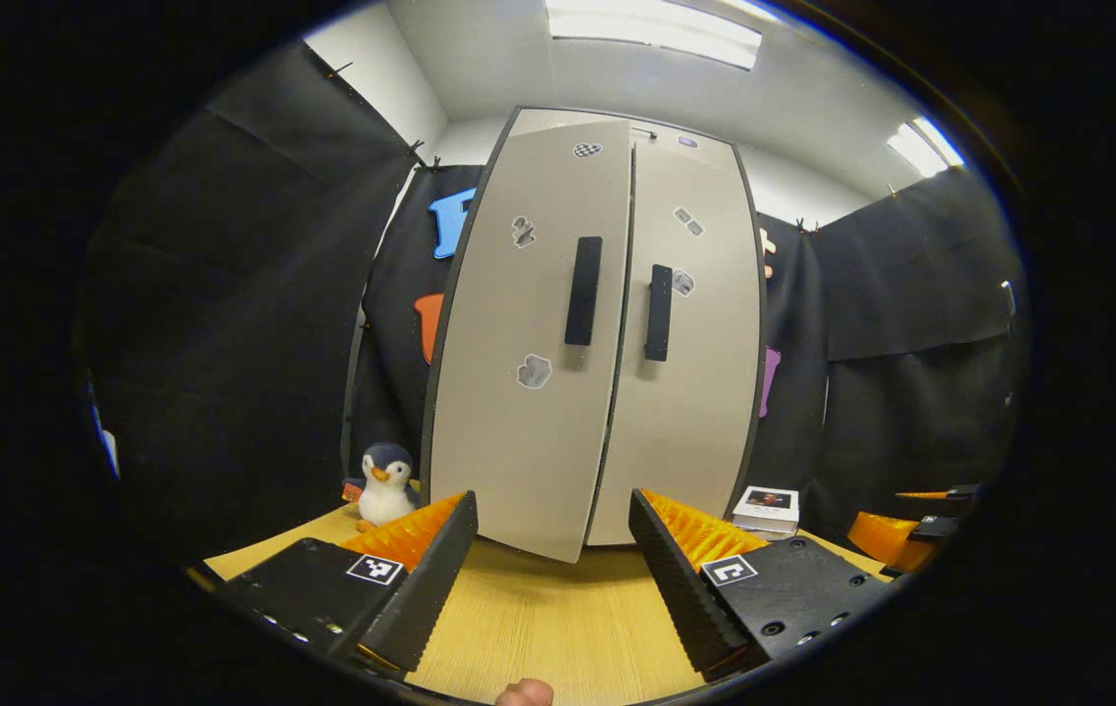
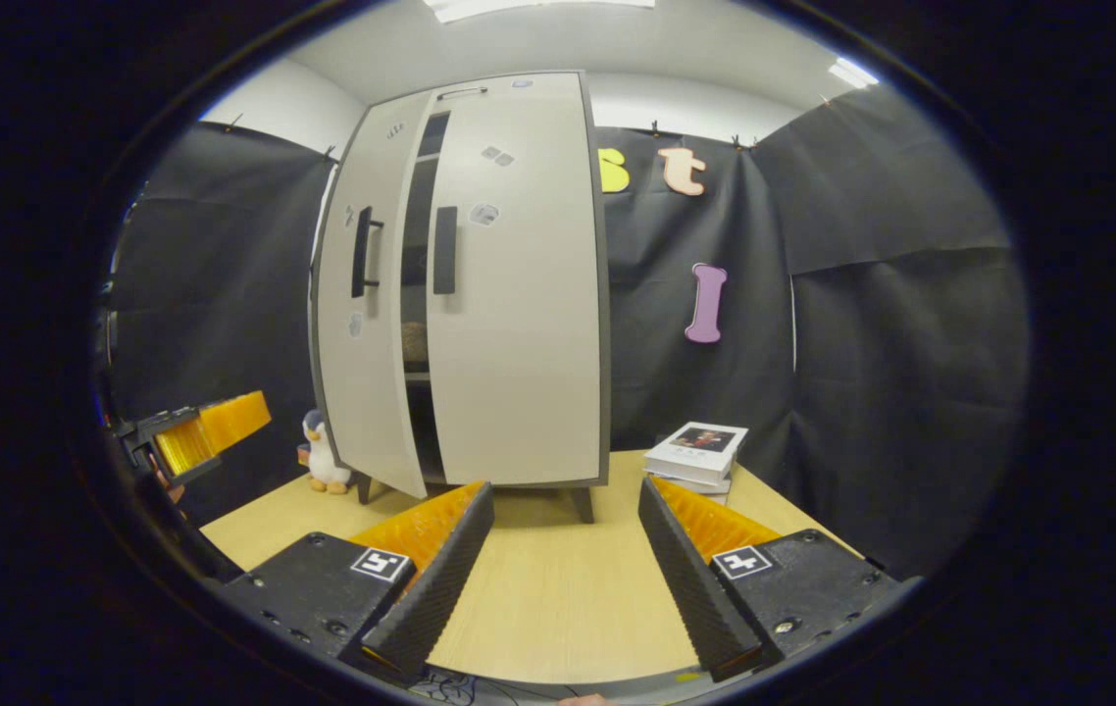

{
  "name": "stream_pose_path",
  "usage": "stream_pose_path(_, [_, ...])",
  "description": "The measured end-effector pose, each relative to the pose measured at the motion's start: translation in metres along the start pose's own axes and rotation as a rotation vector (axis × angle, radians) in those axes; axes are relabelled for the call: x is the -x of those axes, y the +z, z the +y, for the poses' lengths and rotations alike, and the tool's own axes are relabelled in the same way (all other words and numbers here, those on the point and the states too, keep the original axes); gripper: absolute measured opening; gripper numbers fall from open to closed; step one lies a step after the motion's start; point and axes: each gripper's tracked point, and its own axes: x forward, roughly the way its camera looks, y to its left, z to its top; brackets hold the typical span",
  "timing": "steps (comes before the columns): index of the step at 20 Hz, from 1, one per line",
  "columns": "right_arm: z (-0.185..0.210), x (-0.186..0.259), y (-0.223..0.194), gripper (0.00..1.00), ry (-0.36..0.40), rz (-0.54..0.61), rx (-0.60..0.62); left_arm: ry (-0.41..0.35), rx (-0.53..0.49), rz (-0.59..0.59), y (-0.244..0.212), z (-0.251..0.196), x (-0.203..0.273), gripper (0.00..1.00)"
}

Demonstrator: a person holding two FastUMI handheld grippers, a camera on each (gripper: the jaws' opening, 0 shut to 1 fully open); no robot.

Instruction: Grab one shoe with the right hand and put it into the shoe cabinet, grab the other shoe with the left hand and put it into the shoe cabinet; then close the right door with the right hand and the left door with the left hand.

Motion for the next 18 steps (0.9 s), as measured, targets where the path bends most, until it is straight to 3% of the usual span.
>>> stream_pose_path(4, [0.007, 0.000, -0.001, 0.97, 0.018, 0.005, -0.004, 0.015, -0.005, -0.013, 0.003, 0.000, 0.009, 0.94])
stream_pose_path(5, [0.010, 0.000, -0.002, 0.97, 0.026, 0.006, 0.000, 0.012, -0.004, -0.014, 0.001, -0.003, 0.011, 0.99])
stream_pose_path(6, [0.012, 0.000, -0.003, 0.98, 0.033, 0.005, 0.011, 0.011, -0.006, -0.015, 0.000, -0.003, 0.011, 0.94])
stream_pose_path(7, [0.014, 0.000, -0.003, 0.96, 0.038, 0.004, 0.020, 0.010, -0.009, -0.016, 0.000, -0.005, 0.012, 0.99])
stream_pose_path(8, [0.016, 0.001, -0.004, 0.96, 0.043, 0.004, 0.023, 0.009, -0.011, -0.015, 0.000, -0.007, 0.014, 0.94])
stream_pose_path(10, [0.017, 0.001, -0.007, 0.98, 0.050, 0.014, 0.017, 0.011, -0.012, -0.020, 0.000, -0.008, 0.014, 0.95])
stream_pose_path(15, [0.010, 0.003, -0.005, 0.97, 0.034, 0.010, -0.002, 0.004, -0.009, -0.019, -0.001, -0.010, 0.016, 0.95])
stream_pose_path(16, [0.008, 0.002, -0.005, 0.96, 0.029, 0.009, -0.002, 0.005, -0.011, -0.021, -0.001, -0.010, 0.016, 0.99])
stream_pose_path(17, [0.007, 0.002, -0.005, 0.97, 0.027, 0.009, -0.004, 0.007, -0.011, -0.025, 0.000, -0.010, 0.016, 0.95])
stream_pose_path(18, [0.007, 0.002, -0.006, 0.96, 0.028, 0.016, -0.006, 0.005, -0.007, -0.021, -0.003, -0.011, 0.017, 0.99])
